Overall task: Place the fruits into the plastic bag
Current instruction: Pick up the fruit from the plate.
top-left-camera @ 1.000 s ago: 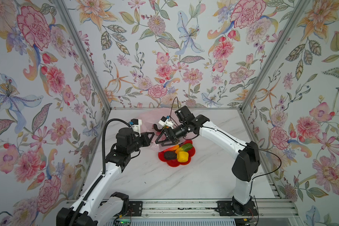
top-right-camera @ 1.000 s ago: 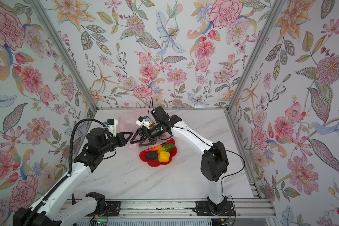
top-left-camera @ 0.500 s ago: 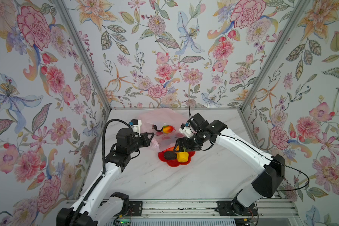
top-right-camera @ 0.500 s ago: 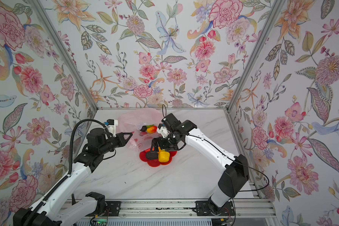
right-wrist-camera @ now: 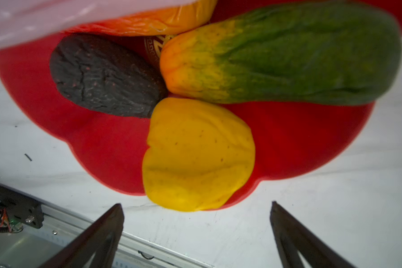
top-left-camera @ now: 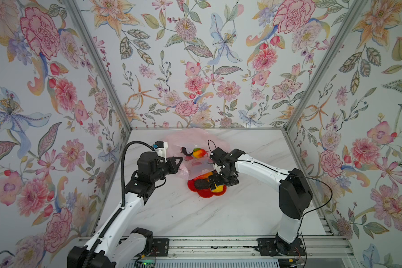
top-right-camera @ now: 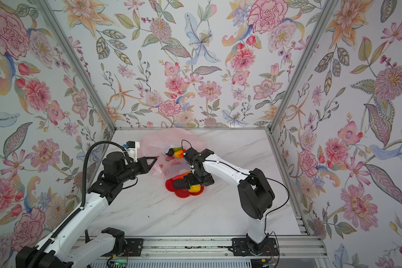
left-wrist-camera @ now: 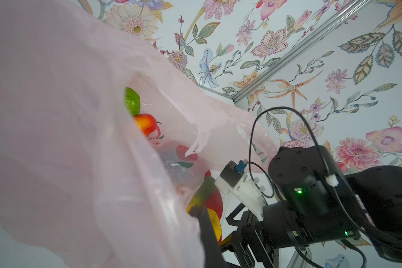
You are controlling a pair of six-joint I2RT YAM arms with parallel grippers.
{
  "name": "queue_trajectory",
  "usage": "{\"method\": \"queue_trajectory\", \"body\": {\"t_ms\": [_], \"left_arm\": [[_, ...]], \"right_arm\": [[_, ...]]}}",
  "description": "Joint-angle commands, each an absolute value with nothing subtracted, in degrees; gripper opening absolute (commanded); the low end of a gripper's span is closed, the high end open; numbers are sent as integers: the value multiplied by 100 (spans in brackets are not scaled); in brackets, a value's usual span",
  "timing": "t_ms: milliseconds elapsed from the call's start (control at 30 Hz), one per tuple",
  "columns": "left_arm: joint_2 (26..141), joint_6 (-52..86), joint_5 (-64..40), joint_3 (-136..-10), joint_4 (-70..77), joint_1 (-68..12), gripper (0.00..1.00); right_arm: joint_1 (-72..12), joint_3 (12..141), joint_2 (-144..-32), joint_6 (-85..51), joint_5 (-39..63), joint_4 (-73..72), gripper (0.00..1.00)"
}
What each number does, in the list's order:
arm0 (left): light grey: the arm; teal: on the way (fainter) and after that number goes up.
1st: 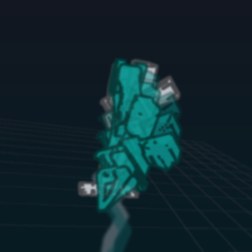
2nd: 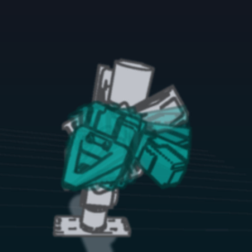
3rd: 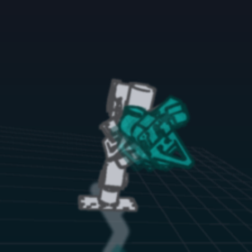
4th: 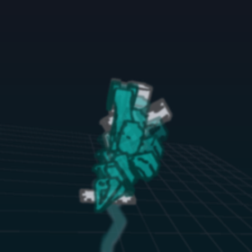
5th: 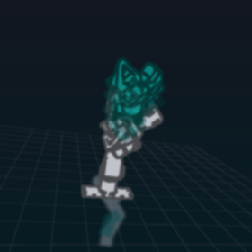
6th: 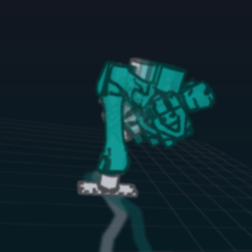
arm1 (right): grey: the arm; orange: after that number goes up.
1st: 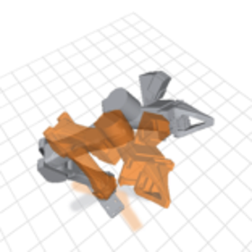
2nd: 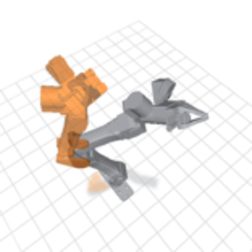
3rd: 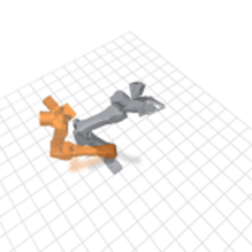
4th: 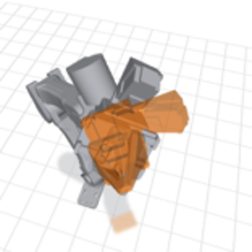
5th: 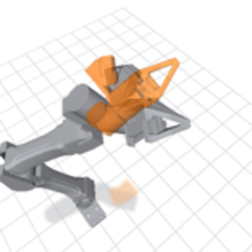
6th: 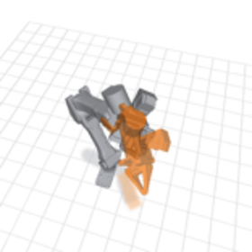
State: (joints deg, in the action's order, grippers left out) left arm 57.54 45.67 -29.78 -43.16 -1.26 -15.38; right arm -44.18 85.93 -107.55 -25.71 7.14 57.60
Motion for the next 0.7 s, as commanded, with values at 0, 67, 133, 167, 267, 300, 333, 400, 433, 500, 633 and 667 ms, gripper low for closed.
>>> {"method": "queue_trajectory", "body": {"t_ms": [0, 67, 133, 167, 267, 300, 333, 400, 433, 500, 633, 667], "left_arm": [[5685, 4614, -3039, -4236, -81, -1489, 0], [5678, 4610, -3041, -4245, -121, -1489, 0], [5653, 4612, -3032, -4245, -156, -1487, 0], [5639, 4607, -3029, -4237, -157, -1488, 0], [5616, 4615, -3032, -4221, -185, -1487, 0], [5614, 4612, -3041, -4226, -194, -1489, 0], [5607, 4606, -3041, -4221, -211, -1495, 0], [5599, 4610, -3041, -4219, -219, -1486, 0], [5599, 4607, -3050, -4211, -219, -1493, 0], [5598, 4605, -3050, -4201, -220, -1493, 0], [5605, 4606, -3067, -4167, -199, -1488, 0], [5607, 4614, -3075, -4158, -187, -1494, 0]], "right_arm": [[-4336, 8842, -10954, -2519, 606, 5645, 99], [-4333, 8935, -11084, -2471, 649, 5635, 99], [-4335, 9007, -11216, -2431, 696, 5607, 99], [-4339, 9024, -11261, -2418, 718, 5573, 100], [-4350, 9100, -11381, -2417, 765, 5495, 99], [-4350, 9129, -11430, -2417, 794, 5485, 98], [-4351, 9155, -11472, -2424, 813, 5489, 98], [-4359, 9154, -11517, -2435, 848, 5448, 97], [-4367, 9141, -11535, -2450, 866, 5422, 96], [-4369, 9115, -11549, -2469, 897, 5379, 93], [-4412, 9114, -11571, -2500, 922, 5364, 84], [-4426, 9106, -11557, -2510, 908, 5368, 83]]}}
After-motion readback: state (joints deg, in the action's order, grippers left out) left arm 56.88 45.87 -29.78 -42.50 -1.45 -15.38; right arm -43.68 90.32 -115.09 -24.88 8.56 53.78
